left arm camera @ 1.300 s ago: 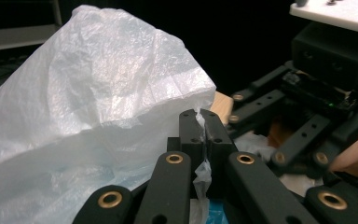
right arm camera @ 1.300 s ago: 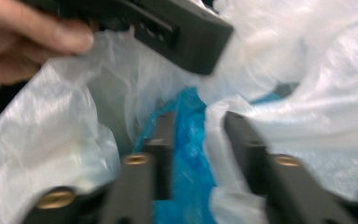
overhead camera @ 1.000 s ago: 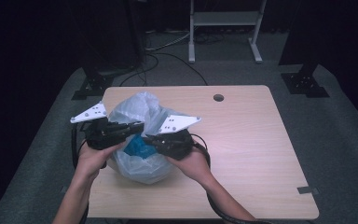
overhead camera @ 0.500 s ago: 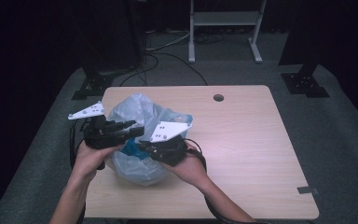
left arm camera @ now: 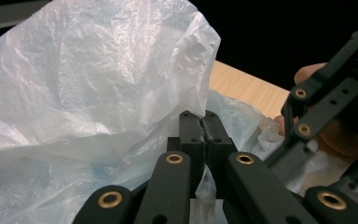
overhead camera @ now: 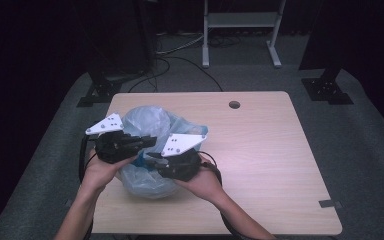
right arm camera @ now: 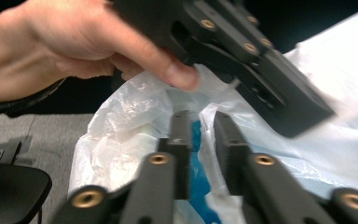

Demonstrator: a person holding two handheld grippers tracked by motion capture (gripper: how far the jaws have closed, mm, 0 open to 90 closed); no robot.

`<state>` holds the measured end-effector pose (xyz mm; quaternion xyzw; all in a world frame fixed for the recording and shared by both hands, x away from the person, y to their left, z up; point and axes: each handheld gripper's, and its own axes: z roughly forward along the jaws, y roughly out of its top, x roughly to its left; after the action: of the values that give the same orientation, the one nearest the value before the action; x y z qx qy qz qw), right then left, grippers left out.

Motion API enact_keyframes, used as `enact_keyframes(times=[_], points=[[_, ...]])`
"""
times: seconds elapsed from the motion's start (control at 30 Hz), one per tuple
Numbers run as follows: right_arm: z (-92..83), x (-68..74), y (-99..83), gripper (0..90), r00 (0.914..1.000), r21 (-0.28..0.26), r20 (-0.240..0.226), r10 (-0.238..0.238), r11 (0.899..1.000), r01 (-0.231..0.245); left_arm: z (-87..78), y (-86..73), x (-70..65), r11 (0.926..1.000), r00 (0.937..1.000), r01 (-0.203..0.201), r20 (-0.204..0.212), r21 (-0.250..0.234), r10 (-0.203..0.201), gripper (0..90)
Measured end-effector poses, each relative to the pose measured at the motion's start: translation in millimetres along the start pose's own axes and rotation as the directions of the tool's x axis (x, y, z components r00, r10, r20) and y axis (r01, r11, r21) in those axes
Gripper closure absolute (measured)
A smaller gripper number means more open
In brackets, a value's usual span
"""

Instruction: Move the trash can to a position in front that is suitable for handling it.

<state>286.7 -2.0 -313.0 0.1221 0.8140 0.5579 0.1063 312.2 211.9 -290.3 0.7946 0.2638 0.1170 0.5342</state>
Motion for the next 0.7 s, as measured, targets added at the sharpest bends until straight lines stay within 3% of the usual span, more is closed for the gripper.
enact_keyframes(times=[0.1, 0.13, 0.3, 0.37, 0.4, 0.5, 0.53, 0.7], points=[[-4.7, -1.8, -1.1, 67.3, 0.9999, -0.017, 0.012, 0.005, 1.000, -0.005, -1.8, 0.0, 0.9, 0.9999, 1.0000, 0.007, 0.003, -0.014, -0.007, 89.4], [-11.6, -5.8, -2.0, 58.9, 0.9994, -0.050, 0.023, 0.025, 0.998, -0.023, -4.0, 0.4, 1.6, 0.9995, 0.9999, 0.012, 0.004, -0.028, -0.012, 89.4], [-21.1, -17.8, -4.2, 41.8, 0.9954, -0.079, 0.049, 0.082, 0.994, -0.078, -10.5, 2.5, 3.0, 0.9970, 0.9996, 0.020, 0.020, -0.075, -0.018, 89.4], [-21.5, -20.1, -5.1, 39.1, 0.9935, -0.081, 0.066, 0.093, 0.993, -0.087, -11.2, 3.4, 2.4, 0.9962, 0.9993, 0.023, 0.030, -0.084, -0.021, 89.4], [-19.9, -25.3, -6.4, 36.1, 0.9901, -0.080, 0.070, 0.121, 0.990, -0.116, -10.6, 5.1, 0.4, 0.9960, 0.9989, 0.017, 0.044, -0.088, -0.013, 89.4], [-16.2, -27.6, -6.3, 32.3, 0.9892, -0.071, 0.069, 0.130, 0.990, -0.125, -8.8, 7.6, -3.4, 0.9961, 0.9981, 0.007, 0.061, -0.088, -0.001, 89.4], [-9.9, -29.6, -5.1, 28.8, 0.9897, -0.055, 0.057, 0.131, 0.990, -0.128, -6.2, 10.7, -8.0, 0.9963, 0.9968, -0.007, 0.079, -0.085, 0.013, 89.4], [-1.0, -31.3, -1.2, 28.3, 0.9879, -0.062, 0.018, 0.154, 0.986, -0.153, 1.7, 18.4, -19.6, 0.9952, 0.9931, -0.041, 0.106, -0.088, 0.050, 89.3]])
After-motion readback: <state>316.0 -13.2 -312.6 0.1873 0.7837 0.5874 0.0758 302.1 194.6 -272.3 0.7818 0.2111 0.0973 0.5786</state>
